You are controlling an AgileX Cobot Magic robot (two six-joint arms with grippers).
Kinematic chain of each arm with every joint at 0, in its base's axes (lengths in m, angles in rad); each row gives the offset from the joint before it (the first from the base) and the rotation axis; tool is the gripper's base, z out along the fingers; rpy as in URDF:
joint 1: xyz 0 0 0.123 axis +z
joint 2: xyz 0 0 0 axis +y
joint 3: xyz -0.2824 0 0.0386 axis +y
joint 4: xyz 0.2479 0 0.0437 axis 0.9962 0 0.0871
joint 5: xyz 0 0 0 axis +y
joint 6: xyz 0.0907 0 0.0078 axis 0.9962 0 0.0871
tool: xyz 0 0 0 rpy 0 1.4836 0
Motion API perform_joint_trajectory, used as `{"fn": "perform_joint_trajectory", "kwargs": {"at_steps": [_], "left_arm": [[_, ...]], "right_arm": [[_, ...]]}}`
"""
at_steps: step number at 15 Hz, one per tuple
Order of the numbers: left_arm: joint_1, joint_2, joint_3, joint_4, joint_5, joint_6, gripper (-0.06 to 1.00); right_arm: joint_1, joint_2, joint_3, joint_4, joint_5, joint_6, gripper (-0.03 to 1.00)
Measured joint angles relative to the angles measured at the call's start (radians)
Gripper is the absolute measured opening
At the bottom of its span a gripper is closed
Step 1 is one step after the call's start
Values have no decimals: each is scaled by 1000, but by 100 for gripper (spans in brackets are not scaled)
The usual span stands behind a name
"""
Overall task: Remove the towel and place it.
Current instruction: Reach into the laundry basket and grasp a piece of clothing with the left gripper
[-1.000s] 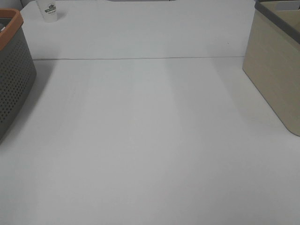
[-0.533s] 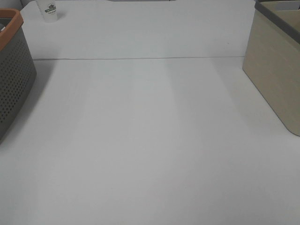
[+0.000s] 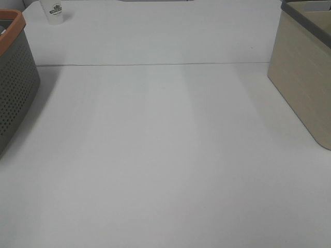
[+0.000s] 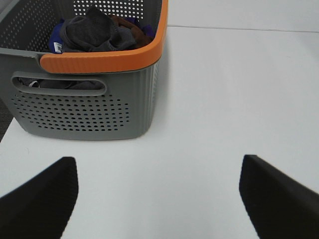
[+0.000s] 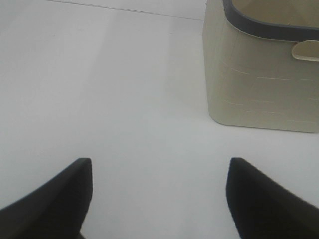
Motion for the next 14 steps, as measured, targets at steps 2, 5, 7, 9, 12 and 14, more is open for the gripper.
{"fn": "perform_joint_trajectory", "kwargs": {"at_steps": [2,5,7,9,12,14], "left_arm": [[0,0,0,0,0,0,82],[0,0,0,1,0,0,82],[0,0,0,1,0,0,82],[0,0,0,1,0,0,82],[0,0,0,30,0,-43,82],[0,0,0,87,0,-133,82]], "right_arm": [[0,0,0,0,0,0,74],[0,0,0,0,0,0,74],[0,0,0,0,0,0,74],[0,0,0,0,0,0,74],[0,0,0,0,0,0,74],[0,0,0,0,0,0,74]]}}
